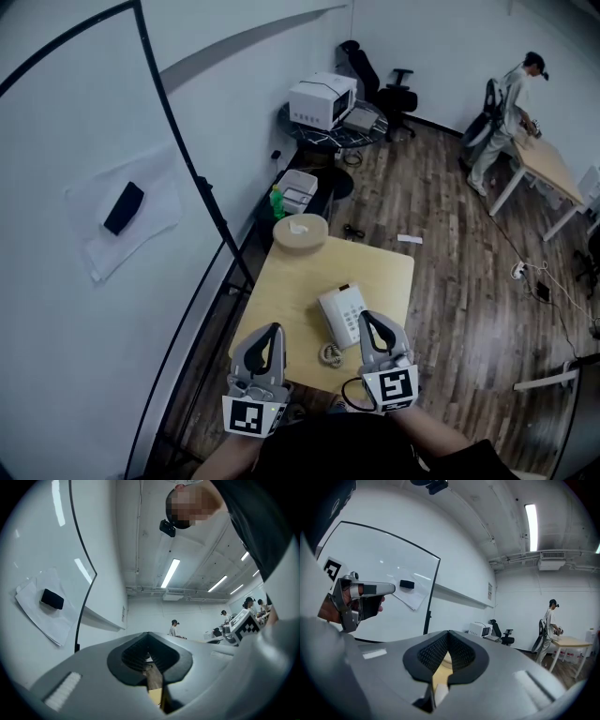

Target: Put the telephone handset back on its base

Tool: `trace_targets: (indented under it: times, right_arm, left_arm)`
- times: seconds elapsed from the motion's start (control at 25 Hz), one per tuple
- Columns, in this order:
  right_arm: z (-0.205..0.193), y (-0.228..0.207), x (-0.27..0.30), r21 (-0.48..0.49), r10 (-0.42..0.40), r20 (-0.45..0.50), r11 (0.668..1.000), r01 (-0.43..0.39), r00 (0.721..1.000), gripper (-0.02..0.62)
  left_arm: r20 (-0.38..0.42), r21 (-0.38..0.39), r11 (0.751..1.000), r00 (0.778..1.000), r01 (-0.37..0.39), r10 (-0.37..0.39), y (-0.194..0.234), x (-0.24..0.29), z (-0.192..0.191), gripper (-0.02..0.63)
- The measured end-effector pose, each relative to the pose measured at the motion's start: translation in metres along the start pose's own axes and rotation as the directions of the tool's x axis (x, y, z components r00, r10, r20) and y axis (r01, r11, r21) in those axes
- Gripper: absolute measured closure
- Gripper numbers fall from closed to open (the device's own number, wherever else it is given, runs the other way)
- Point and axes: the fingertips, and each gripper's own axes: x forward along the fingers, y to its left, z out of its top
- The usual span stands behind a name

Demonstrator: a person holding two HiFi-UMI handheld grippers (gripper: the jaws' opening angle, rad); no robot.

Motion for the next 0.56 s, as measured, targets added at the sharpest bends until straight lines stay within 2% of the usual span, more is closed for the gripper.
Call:
trace_targets:
  times: [0.56]
  right_arm:
    - [-0.0048, -0.0012, -0.0017, 0.002, -0.002, -0.006, 1.000, 0.002, 1.000, 0.589]
  left_arm:
    - [-0.004, -0.020, 1.000, 1.000, 0.001, -0.001, -0.0032, -0.0028, -0.0013, 0.606]
